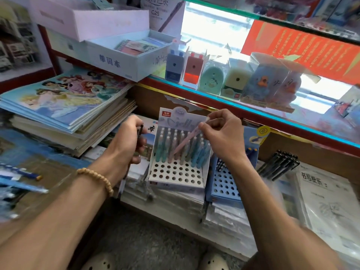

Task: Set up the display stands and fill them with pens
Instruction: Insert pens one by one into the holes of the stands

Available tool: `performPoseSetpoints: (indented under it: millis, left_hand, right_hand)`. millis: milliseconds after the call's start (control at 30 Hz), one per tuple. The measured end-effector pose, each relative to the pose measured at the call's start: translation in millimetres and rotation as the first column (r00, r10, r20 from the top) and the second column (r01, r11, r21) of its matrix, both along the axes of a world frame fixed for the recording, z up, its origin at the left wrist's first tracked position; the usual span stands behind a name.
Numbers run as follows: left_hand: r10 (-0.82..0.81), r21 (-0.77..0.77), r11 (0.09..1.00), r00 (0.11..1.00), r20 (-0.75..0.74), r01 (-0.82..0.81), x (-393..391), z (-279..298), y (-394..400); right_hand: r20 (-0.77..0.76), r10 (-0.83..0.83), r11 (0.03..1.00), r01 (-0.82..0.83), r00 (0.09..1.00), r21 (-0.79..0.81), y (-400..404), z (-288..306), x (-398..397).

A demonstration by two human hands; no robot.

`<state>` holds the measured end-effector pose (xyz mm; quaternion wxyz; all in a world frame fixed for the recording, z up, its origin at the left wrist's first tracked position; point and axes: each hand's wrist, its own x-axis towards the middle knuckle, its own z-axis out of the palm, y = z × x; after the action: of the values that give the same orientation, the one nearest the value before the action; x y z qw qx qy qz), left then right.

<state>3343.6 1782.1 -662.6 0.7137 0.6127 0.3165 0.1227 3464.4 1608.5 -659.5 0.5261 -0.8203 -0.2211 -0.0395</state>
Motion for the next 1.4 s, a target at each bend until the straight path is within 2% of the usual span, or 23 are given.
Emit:
performPoseSetpoints:
  millis: [133,233,333,633,1100,1400]
  left_hand:
    - [-0.055,-0.106,0.992,0.99,0.128,0.069,-2.3,5.0,-6.0]
    - [-0.124,0.029,0.992,0.986,0.109,0.122,-5.4,6.8,-6.2]
    - [-0.113,0.119,0.988,0.987,0.11,0.1,-7.5,4.5,-3.2]
    - [-0.024,0.185,0.983,0.987,0.156,-0.005,-8.1,2.2,4.2]
    - [-0.01,0.171,0.985,0.987,0.162,-0.018,-10.5,3.3,3.1]
    - [-0.038,0.188,0.982,0.99,0.135,0.012,-10.7,3.3,0.8]
  right_hand:
    - [0.129,-0.022,0.993,0.037,0.991,-0.114,12.4,-12.2,-2.5]
    - [0.17,-0.007,0.983,0.038,0.985,-0.18,19.3,-20.3,-4.4]
    - [0.195,0.028,0.97,0.021,0.98,-0.242,24.8,-30.1,-6.4]
    - [0.211,0.045,0.955,0.02,0.977,-0.296,32.8,-31.1,-2.5]
    - [0.21,0.059,0.945,0.014,0.976,-0.327,32.7,-32.4,-3.0]
    - [0.192,0.147,0.878,-0.039,0.97,-0.477,33.9,-39.0,0.7]
